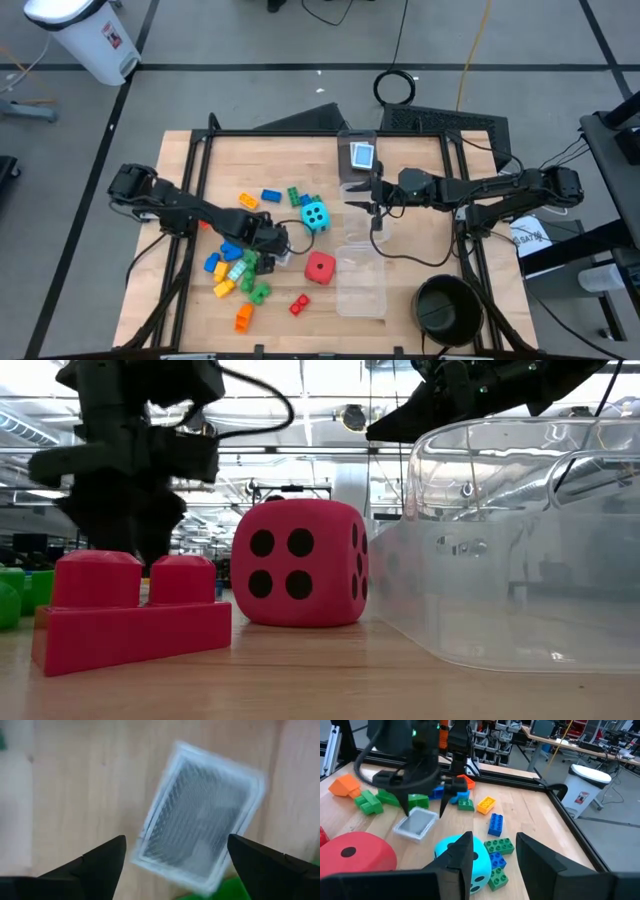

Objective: Pick & Place Toys
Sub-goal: Put the playing cards into the upper black bin

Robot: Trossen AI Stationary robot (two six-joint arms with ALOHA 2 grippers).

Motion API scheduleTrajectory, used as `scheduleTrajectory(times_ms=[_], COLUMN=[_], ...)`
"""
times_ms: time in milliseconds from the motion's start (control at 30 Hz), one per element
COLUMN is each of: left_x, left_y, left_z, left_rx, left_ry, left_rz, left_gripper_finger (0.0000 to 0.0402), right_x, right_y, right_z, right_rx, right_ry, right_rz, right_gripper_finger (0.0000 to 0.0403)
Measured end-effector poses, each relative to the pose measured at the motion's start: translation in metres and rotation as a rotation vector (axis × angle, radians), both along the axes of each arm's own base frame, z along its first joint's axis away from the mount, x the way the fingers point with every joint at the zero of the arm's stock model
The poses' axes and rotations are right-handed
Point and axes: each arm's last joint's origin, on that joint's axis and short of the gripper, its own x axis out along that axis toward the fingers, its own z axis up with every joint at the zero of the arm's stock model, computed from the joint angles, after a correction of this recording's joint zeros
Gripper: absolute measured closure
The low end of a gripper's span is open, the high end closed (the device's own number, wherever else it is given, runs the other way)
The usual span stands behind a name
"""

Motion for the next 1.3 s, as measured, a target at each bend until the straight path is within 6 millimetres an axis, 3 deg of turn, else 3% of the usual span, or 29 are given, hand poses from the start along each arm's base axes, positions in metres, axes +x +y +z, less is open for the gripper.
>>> scheduleTrajectory(times_ms=[200,400,533,1300], left_x=[-0.004,-0.004,-0.003,-0.001], left_y=[-0.001,-0.011,-0.012,0.008], left_z=[0.010,0.000,-0.009,-0.012], left_rx=[-0.040,0.060,0.093,0.252], left_ry=[-0.019,0.015,0.054,0.118], left_rz=[0.014,-0.257,-0.349,-0.452], left_gripper_finger=[0.0048,0.0048,0.0048,0.0048], right_x=[0.000,0.000,0.000,0.000], right_y=[0.000,0.000,0.000,0.000], right_z=[0.000,0.000,-0.001,-0.001], right_rx=[0.000,0.001,0.004,0.001], right_ry=[0.000,0.003,0.009,0.006], right_rz=[0.000,0.000,0.000,0.000], right_gripper_finger=[0.0284,0.0284,0.0284,0.0284])
